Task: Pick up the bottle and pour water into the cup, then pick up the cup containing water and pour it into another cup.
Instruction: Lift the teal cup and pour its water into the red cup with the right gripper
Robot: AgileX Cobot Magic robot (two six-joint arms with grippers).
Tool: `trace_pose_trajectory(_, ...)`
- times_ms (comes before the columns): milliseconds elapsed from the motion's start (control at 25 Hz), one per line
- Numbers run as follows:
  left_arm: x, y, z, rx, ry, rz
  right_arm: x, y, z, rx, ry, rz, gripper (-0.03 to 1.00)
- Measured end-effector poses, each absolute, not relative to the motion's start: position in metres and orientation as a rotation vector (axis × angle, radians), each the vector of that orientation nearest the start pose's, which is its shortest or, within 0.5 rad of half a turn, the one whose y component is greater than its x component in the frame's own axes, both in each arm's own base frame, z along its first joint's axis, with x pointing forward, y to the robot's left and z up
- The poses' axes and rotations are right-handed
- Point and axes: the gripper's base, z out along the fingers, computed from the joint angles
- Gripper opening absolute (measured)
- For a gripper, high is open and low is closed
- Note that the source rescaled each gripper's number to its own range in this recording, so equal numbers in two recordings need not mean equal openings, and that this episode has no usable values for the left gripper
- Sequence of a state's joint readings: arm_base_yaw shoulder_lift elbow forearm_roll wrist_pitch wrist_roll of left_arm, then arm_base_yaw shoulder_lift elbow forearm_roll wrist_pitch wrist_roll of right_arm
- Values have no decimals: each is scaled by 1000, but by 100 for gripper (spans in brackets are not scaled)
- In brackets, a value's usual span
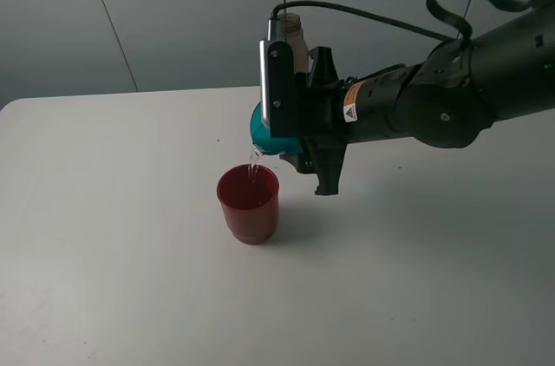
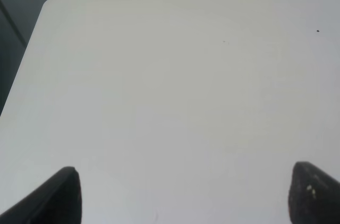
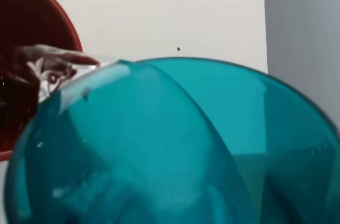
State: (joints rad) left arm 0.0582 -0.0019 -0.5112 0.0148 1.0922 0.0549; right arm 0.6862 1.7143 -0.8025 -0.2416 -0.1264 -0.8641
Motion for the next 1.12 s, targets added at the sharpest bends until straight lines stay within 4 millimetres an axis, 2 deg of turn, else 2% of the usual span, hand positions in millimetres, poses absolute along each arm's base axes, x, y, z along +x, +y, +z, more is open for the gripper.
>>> trace_pose_trajectory(560,-8,1,278,-4,2064,88,258,214,169,-1860,1317,-254,8)
trace_pose_trajectory(800,-8,1,278,-4,2064,88,261,215,173,-1812,1298,-275,8)
trace_pose_trajectory(1120,-8,1,278,-4,2064,88,262,214,174,-1846,1237,-333,8)
